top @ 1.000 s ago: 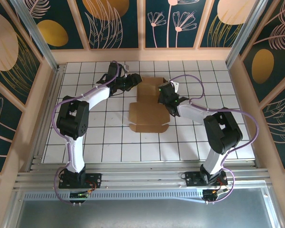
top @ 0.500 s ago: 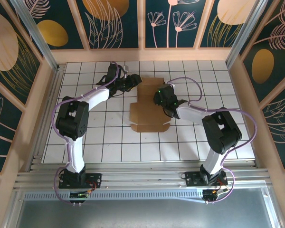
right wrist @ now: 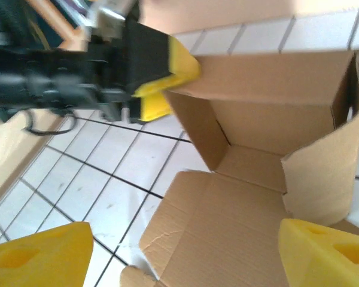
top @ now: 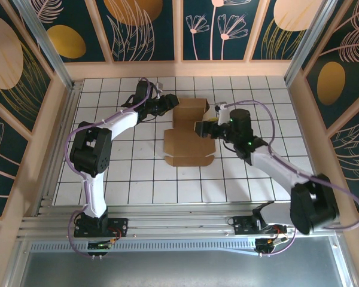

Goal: Fold the paper box

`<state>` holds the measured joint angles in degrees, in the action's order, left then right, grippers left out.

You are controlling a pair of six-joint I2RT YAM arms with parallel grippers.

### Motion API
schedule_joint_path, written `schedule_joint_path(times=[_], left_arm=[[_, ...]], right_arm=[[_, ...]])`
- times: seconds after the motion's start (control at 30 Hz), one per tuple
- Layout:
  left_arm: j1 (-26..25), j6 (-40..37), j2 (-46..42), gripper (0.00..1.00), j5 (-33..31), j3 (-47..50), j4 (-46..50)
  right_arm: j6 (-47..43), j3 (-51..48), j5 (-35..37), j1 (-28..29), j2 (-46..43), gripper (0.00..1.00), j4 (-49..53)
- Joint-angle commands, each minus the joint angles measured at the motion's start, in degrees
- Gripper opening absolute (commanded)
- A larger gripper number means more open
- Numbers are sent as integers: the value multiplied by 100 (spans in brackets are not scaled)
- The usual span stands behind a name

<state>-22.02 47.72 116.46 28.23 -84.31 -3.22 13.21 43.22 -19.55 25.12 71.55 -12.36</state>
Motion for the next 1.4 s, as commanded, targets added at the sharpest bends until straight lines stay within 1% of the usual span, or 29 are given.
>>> schedule_joint_path(times=[0.0,0.03,0.1,0.2,0.27,0.33,0.4,0.47,0.5,0.6,0.8,0.9,1.03,1.13,1.23,1.27,1.37], left_arm=[[-31,-158,-112,53,-20,10,371],[-38,-156,-116,53,-20,27,358],[-33,-146,-117,53,12,35,344],[-31,-188,-117,53,57,-5,408],[-37,-210,-127,53,52,-15,427],[-31,-227,-126,52,57,-28,446],[-32,-229,-122,52,47,-49,463],[-37,-216,-104,52,55,-72,472],[-34,-218,-89,52,60,-88,485],[-33,-210,-67,53,69,-145,525],[-37,-224,-55,53,83,-225,568],[-34,-224,-44,53,209,-252,569],[-33,-227,-73,59,376,-265,534],[-37,-175,-124,61,474,-270,416],[-30,-36,-127,62,682,-278,217],[-37,4,-118,62,712,-281,176],[-37,15,-108,62,717,-282,165]], right_arm=[[-791,-500,466,-259,-580,89,-425],[-977,-629,633,-423,-585,89,-639],[-1559,-763,592,-832,-334,89,-973],[-2576,-628,-49,-1205,307,89,-1165],[-3117,-332,-512,-1324,809,88,-971],[-3515,18,-662,-1344,1336,84,-777],[-3658,349,-552,-1350,1831,78,-898],[-3710,622,-470,-1344,2224,69,-1075],[-3737,774,-494,-1337,2411,67,-1144],[-3760,1076,-574,-1275,2847,66,-1422],[-3809,1310,-912,-954,3357,67,-1910],[-3815,1542,-740,-834,3599,65,-1934],[-4035,1789,-392,-704,3784,61,-1873],[-4050,1877,-128,-631,3891,57,-1941],[-4031,1958,413,-526,4003,56,-2022],[-4004,1989,650,-478,4052,55,-2080],[-3952,2066,1059,-352,4194,50,-2209]])
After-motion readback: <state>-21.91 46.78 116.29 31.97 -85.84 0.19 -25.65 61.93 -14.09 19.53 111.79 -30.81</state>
